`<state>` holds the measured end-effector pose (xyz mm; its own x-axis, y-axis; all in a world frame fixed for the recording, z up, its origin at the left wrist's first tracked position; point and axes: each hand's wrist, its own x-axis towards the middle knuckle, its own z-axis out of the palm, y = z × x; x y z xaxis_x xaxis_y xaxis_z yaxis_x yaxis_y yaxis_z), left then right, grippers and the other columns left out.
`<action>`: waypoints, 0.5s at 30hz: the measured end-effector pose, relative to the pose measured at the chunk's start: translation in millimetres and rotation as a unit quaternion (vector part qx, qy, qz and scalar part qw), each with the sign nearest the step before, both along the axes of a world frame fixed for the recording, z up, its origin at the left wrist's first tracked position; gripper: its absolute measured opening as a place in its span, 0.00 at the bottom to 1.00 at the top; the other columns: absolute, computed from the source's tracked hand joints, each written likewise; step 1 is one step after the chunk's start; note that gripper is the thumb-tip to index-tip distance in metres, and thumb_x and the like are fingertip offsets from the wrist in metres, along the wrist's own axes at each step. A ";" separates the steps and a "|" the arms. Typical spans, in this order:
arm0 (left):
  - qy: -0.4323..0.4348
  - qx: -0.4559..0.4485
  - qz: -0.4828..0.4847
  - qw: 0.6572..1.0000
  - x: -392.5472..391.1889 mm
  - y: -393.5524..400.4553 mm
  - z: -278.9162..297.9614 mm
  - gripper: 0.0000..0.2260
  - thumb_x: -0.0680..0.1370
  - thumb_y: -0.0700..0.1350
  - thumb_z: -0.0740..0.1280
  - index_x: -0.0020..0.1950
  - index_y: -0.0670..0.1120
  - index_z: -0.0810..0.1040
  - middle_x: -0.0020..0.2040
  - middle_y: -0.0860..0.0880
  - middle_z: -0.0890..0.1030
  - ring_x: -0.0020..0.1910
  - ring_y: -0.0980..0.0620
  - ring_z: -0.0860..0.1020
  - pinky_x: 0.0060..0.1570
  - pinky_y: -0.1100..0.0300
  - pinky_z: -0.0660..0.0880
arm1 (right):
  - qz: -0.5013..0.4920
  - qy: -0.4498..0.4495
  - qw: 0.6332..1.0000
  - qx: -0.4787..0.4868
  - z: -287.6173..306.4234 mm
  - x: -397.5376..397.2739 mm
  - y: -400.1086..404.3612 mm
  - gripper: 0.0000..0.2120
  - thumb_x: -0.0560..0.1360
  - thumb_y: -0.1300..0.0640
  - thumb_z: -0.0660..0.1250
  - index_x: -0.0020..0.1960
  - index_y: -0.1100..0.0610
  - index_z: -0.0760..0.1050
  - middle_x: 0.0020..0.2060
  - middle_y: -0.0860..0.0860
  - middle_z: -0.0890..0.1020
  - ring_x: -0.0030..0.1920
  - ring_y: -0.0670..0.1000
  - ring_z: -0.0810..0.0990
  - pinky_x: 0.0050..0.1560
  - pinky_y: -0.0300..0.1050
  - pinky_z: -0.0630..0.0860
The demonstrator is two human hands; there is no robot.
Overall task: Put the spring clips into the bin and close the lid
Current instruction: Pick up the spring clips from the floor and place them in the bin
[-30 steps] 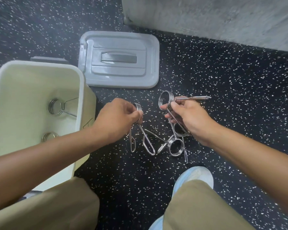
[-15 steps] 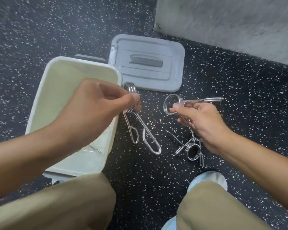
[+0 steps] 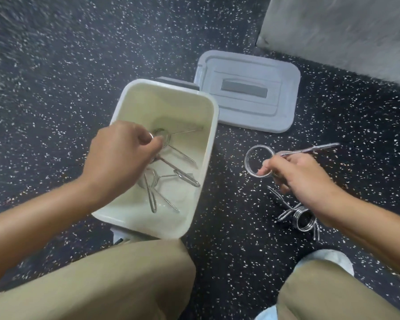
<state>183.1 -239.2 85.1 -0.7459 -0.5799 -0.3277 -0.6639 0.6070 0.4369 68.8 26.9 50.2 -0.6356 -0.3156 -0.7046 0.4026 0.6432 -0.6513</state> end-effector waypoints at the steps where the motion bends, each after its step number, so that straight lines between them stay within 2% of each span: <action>1: -0.016 -0.011 -0.004 1.000 0.7 -3.5 -11.0 0.16 0.78 0.53 0.68 0.36 0.46 0.85 0.31 0.46 0.85 0.32 0.48 0.82 0.38 0.55 0.77 | 0.014 0.002 1.000 0.011 -2.6 0.8 -2.6 0.16 0.77 0.53 0.65 0.40 0.65 0.81 0.33 0.57 0.68 0.33 0.54 0.64 0.33 0.47 0.63; 3: -0.051 -0.026 0.001 0.998 3.4 -10.0 -36.1 0.19 0.77 0.51 0.68 0.32 0.40 0.83 0.27 0.40 0.82 0.27 0.42 0.76 0.33 0.56 0.74 | 0.032 0.005 0.999 0.037 -7.4 3.8 -8.4 0.17 0.79 0.51 0.60 0.41 0.64 0.76 0.32 0.57 0.73 0.31 0.53 0.69 0.37 0.49 0.68; 5: -0.083 -0.034 0.006 0.996 5.6 -13.4 -59.7 0.22 0.76 0.50 0.67 0.27 0.38 0.76 0.22 0.42 0.74 0.23 0.43 0.70 0.26 0.57 0.65 | 0.031 -0.002 0.999 0.044 -12.6 6.4 -12.4 0.18 0.78 0.49 0.58 0.39 0.60 0.75 0.31 0.56 0.76 0.31 0.53 0.71 0.39 0.52 0.70; 6: -0.099 -0.037 0.004 0.994 7.0 -14.1 -69.7 0.23 0.75 0.51 0.67 0.25 0.38 0.73 0.20 0.44 0.71 0.22 0.44 0.68 0.26 0.57 0.63 | 0.029 -0.010 0.999 0.041 -15.0 7.8 -13.6 0.18 0.77 0.47 0.58 0.38 0.59 0.74 0.30 0.56 0.76 0.31 0.54 0.72 0.38 0.53 0.69; 8: -0.123 -0.036 0.012 0.992 7.4 -14.8 -85.7 0.22 0.75 0.51 0.66 0.24 0.42 0.69 0.21 0.44 0.75 0.23 0.43 0.74 0.27 0.57 0.69 | 0.019 -0.028 0.999 0.033 -18.7 9.7 -14.2 0.16 0.75 0.46 0.57 0.38 0.58 0.72 0.30 0.54 0.76 0.33 0.54 0.71 0.36 0.52 0.68; 11: -0.134 -0.019 0.034 0.990 5.9 -14.4 -101.5 0.18 0.73 0.50 0.65 0.26 0.41 0.74 0.25 0.42 0.81 0.31 0.40 0.83 0.34 0.53 0.79 | 0.025 -0.037 0.998 0.045 -22.6 12.3 -14.6 0.14 0.77 0.49 0.57 0.41 0.57 0.73 0.32 0.53 0.78 0.33 0.54 0.72 0.36 0.52 0.69; 13: -0.139 -0.017 0.038 0.989 5.1 -13.5 -108.9 0.18 0.74 0.51 0.66 0.31 0.39 0.79 0.26 0.43 0.80 0.34 0.39 0.83 0.36 0.53 0.80 | 0.026 -0.042 0.997 0.053 -23.9 13.4 -14.9 0.13 0.78 0.52 0.57 0.45 0.58 0.77 0.34 0.53 0.81 0.32 0.52 0.73 0.36 0.51 0.70; 15: -0.145 -0.012 0.036 0.989 5.2 -12.9 -113.7 0.19 0.75 0.53 0.69 0.32 0.39 0.79 0.26 0.44 0.77 0.36 0.38 0.83 0.35 0.54 0.75 | 0.026 -0.045 0.997 0.052 -24.1 14.9 -14.9 0.14 0.79 0.54 0.56 0.49 0.58 0.79 0.33 0.52 0.83 0.30 0.52 0.73 0.35 0.49 0.70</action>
